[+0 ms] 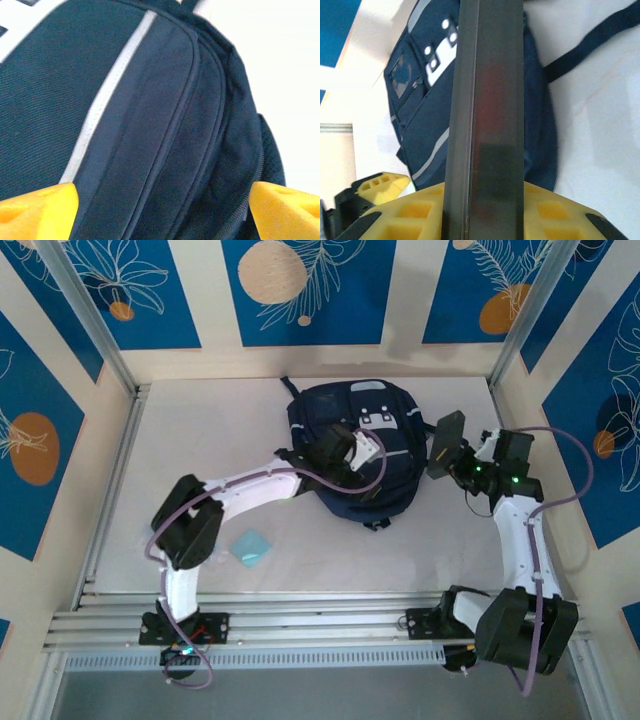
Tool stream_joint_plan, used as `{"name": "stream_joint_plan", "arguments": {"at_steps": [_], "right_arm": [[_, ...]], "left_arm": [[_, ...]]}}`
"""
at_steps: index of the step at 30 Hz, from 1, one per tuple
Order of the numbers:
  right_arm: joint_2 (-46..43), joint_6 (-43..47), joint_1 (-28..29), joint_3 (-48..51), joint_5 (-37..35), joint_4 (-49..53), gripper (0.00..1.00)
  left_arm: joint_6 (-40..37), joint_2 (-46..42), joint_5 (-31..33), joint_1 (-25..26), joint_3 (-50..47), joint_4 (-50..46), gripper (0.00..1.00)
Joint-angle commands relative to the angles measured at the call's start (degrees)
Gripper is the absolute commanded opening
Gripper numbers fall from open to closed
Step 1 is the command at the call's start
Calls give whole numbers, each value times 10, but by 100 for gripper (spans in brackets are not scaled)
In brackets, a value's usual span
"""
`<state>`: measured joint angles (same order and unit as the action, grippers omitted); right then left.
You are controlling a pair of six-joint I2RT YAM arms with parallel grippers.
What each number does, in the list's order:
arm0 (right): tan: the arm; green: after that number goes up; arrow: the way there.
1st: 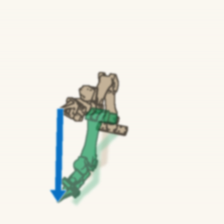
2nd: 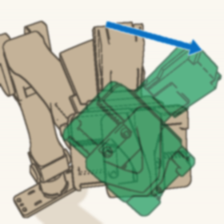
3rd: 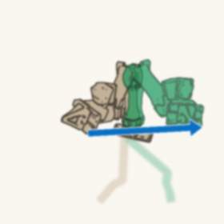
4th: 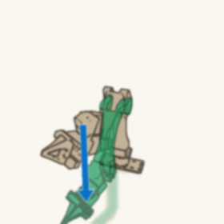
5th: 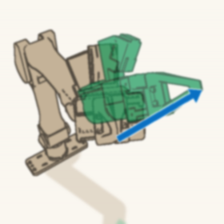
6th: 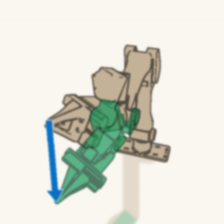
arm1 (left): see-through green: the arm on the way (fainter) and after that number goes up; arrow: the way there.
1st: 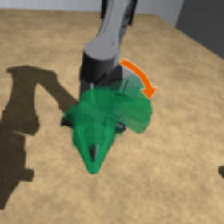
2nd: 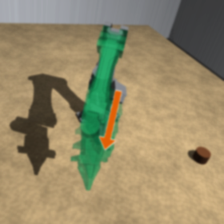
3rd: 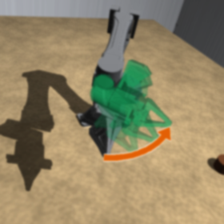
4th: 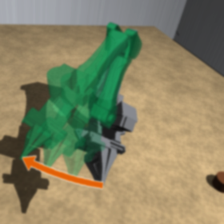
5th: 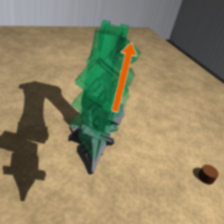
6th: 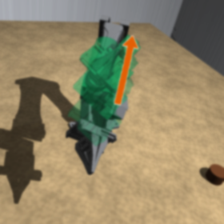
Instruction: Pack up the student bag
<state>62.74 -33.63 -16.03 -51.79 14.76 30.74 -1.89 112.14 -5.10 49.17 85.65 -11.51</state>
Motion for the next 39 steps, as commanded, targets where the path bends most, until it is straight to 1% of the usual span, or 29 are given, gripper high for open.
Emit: {"name": "stream_joint_plan", "arguments": {"at_steps": [1,4,8,9,10,11,12,13,15,16,19,23,26,29,32,34,36,39], "right_arm": [[-21,29,-45,-26,45,40,24],[-38,27,-71,-25,81,30,24],[-46,34,-70,-26,132,17,20],[-47,33,-65,-26,142,16,19],[-47,32,-61,-24,147,15,18],[-49,29,-57,-23,147,15,18],[-50,27,-53,-20,147,15,18],[-52,24,-51,-16,146,15,18],[-59,18,-50,-11,138,19,18],[-63,15,-50,-9,128,23,18],[-81,8,-54,-2,80,39,19],[-107,-4,-58,17,27,42,19],[-113,-12,-58,28,26,38,19],[-109,-24,-56,43,63,22,19],[-99,-52,-43,71,142,-31,20],[-81,-78,-21,83,197,-76,20],[-50,-101,13,82,232,-113,20],[-5,-108,84,56,223,-124,20]], "left_arm": [[-56,41,26,4,51,-33,87],[-67,76,62,4,71,-41,87],[-79,114,106,2,93,-44,87],[-80,124,107,0,101,-47,85],[-81,135,102,-2,110,-51,80],[-83,144,100,-3,116,-54,69],[-81,153,93,-4,124,-60,46],[-79,158,86,-5,132,-68,32],[-66,156,65,-7,144,-81,10],[-59,148,56,-8,147,-86,0],[-18,105,16,-19,153,-91,0],[65,46,-60,-51,173,-80,0],[119,28,-116,-80,194,-63,0],[160,29,-164,-101,216,-41,0],[198,41,-216,-117,240,-21,0],[210,49,-234,-121,255,-17,0],[208,57,-238,-121,272,-24,0],[202,68,-244,-122,294,-33,0]]}}
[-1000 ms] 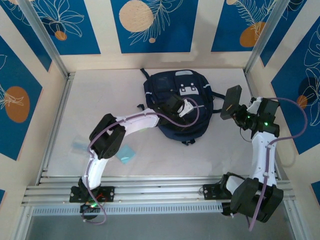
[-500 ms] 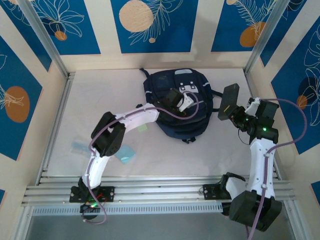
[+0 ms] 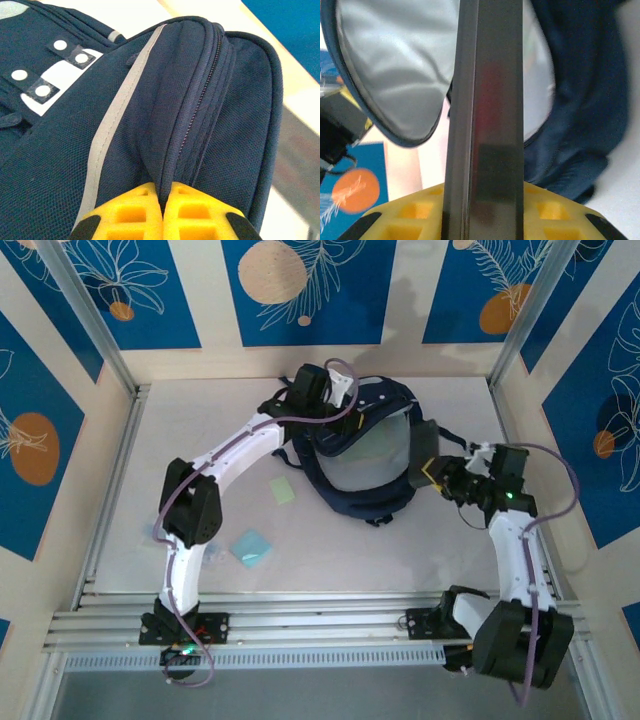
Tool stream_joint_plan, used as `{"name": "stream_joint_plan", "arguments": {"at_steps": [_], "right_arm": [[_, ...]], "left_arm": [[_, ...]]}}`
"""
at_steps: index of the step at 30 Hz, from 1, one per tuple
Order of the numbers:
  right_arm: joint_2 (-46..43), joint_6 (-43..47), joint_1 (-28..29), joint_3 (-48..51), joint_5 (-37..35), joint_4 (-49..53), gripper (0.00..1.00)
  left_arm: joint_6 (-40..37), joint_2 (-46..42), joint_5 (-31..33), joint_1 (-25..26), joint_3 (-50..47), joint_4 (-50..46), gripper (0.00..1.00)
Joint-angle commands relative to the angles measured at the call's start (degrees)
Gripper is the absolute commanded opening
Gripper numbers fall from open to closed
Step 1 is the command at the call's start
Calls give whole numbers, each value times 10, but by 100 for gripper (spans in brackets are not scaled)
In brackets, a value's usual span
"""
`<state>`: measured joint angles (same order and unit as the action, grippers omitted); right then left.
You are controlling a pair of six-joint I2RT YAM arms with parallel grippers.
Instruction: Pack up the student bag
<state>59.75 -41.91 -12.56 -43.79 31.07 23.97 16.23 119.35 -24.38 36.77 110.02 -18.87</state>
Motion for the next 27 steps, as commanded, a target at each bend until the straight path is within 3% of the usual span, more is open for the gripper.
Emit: {"name": "stream_joint_plan", "arguments": {"at_steps": [1,9,14,21,25,27], "right_arm": [[38,-30,68,-29,54,-62,20],[188,-80,175,-71,7,-204,20],[323,-116,208,-131,-16,-314,21],[470,-130,237,-229,-51,-360,19],[498,-143,234,-240,-77,-333,29],[492,-136,234,-238,-94,-300,41]], "left_arm": [[19,-2,-52,2,56,38,0],[21,-3,-98,3,69,31,0],[5,-15,-105,6,67,10,0],[-17,-24,-91,8,58,-10,0],[-22,-24,-78,6,44,-13,0],[-23,-24,-68,7,38,-13,0]]}}
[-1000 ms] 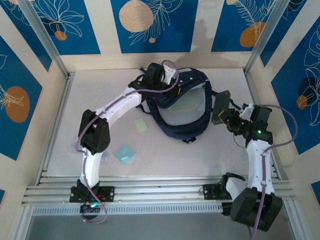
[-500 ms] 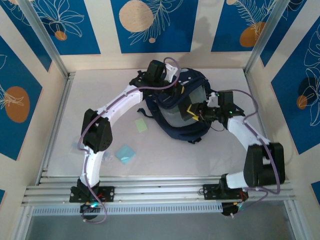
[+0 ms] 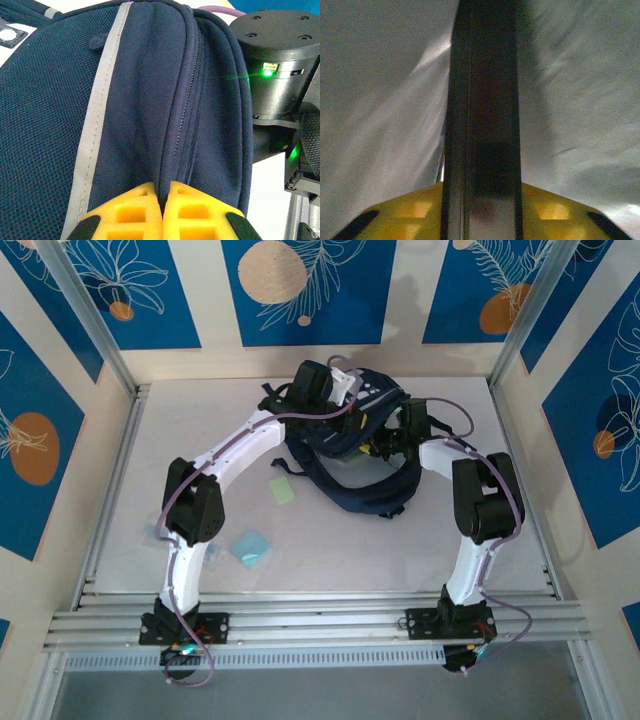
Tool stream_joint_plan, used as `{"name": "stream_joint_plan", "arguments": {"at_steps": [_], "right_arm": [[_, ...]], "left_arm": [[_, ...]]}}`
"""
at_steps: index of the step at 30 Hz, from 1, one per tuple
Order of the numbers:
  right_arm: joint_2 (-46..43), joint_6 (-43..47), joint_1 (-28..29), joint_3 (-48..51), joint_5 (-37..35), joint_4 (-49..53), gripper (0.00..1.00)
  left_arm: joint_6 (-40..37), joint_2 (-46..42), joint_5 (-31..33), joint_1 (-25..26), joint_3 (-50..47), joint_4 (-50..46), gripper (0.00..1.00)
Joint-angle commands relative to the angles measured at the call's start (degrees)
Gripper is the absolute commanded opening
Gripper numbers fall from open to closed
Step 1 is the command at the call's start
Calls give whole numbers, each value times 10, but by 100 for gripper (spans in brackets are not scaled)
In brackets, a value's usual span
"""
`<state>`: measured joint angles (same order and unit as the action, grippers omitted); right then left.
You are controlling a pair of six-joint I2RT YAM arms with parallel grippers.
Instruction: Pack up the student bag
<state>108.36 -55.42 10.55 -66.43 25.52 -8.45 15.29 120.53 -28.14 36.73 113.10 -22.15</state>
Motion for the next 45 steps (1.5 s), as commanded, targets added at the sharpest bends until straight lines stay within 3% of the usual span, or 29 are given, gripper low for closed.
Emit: {"name": "stream_joint_plan", "arguments": {"at_steps": [1,3,6,17,18,20,22,25,29,36,41,45], "right_arm": [[-2,6,5,-8,-48,42,49],[-26,23,8,1,-69,83,61],[-78,65,16,13,-127,165,71],[-306,192,32,65,-333,437,83],[-322,201,31,67,-349,453,87],[-352,217,30,68,-383,485,100],[-368,230,28,63,-399,504,100],[-377,244,27,55,-413,513,100],[-383,251,28,57,-417,496,100],[-381,247,31,83,-379,423,100],[-364,248,30,88,-395,410,100],[-353,249,30,93,-395,408,99]], "left_arm": [[-15,-35,-25,6,4,20,0],[-15,-33,-14,5,0,20,0],[-12,-27,-4,3,-2,22,0],[3,-29,27,5,-41,20,0],[5,-35,37,5,-49,14,8],[14,-56,70,5,-76,5,42],[26,-90,107,4,-120,6,72],[45,-163,181,0,-214,19,100],[76,-250,288,-23,-300,-48,100],[192,-389,369,-119,-485,-149,100],[265,-486,487,-160,-586,-220,100],[286,-538,504,-198,-636,-247,100]]}}
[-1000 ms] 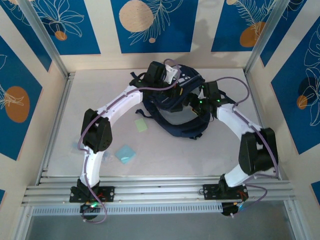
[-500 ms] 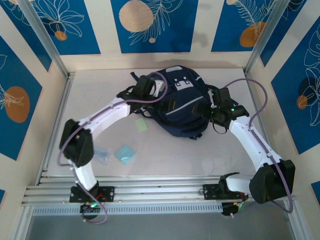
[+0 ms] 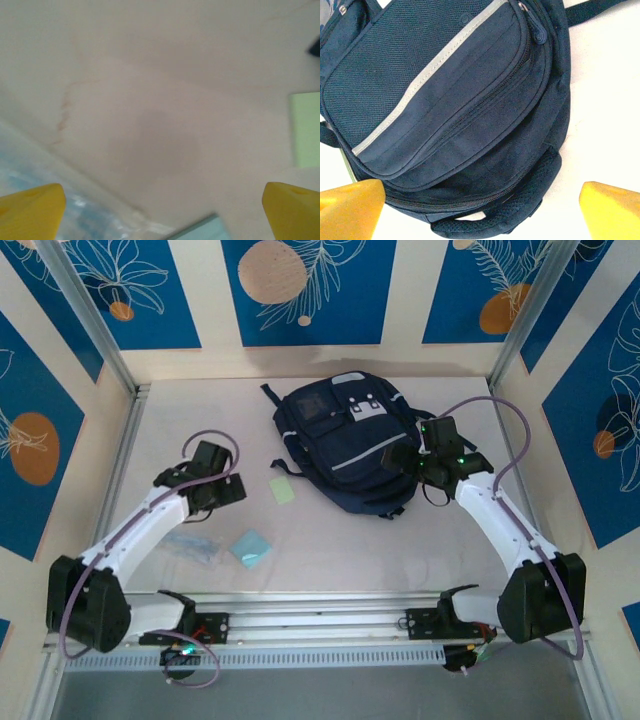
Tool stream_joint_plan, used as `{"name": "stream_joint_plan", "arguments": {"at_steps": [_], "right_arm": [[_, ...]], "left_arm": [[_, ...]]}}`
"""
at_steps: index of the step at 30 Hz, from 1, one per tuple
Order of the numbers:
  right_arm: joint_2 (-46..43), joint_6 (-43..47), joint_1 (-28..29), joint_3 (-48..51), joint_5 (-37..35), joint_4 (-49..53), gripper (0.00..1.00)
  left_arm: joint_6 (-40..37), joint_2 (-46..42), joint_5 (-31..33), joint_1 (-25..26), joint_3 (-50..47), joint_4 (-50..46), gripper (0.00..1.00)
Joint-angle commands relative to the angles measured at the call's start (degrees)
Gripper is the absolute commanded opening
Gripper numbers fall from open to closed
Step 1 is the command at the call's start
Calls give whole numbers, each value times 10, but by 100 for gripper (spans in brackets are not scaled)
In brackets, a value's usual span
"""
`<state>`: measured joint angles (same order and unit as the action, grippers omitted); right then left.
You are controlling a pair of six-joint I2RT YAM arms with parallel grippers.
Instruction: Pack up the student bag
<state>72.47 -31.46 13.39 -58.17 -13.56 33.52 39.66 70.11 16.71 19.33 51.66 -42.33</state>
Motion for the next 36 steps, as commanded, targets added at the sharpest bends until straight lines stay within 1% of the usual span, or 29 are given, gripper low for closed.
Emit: {"name": "stream_joint_plan", "arguments": {"at_steps": [1,3,7,13,15,17,20,22,27,29,31,33,36], "right_arm": [[6,7,2,12,-2,-13,100],[7,5,2,16,1,-16,100],[-1,2,2,22,-1,-20,100],[-15,-1,2,35,0,-25,100],[-20,-1,2,40,-1,-26,100],[-25,-1,2,45,-4,-26,99],[-32,-1,0,47,-6,-23,100],[-36,-4,-1,49,-4,-25,100],[-41,-19,-3,54,23,-40,100],[-41,-26,-3,56,29,-44,100],[-43,-31,-4,59,32,-47,100],[-47,-33,-4,60,33,-48,100],[-52,-34,-4,61,36,-47,100]], "left_arm": [[52,-46,55,-36,-36,-48,100],[74,-67,49,-62,-61,-52,100],[90,-89,1,-126,-104,-34,100],[100,-61,-16,-192,-138,-11,100],[111,-49,-34,-210,-159,16,100],[130,-42,-51,-221,-179,45,100],[147,-27,-61,-221,-198,89,100],[144,-12,-70,-221,-203,118,99],[136,41,-82,-221,-192,133,99],[137,58,-92,-221,-193,143,94],[140,64,-99,-221,-197,156,85],[141,62,-102,-221,-198,162,80],[128,47,-99,-221,-194,170,65]]}}
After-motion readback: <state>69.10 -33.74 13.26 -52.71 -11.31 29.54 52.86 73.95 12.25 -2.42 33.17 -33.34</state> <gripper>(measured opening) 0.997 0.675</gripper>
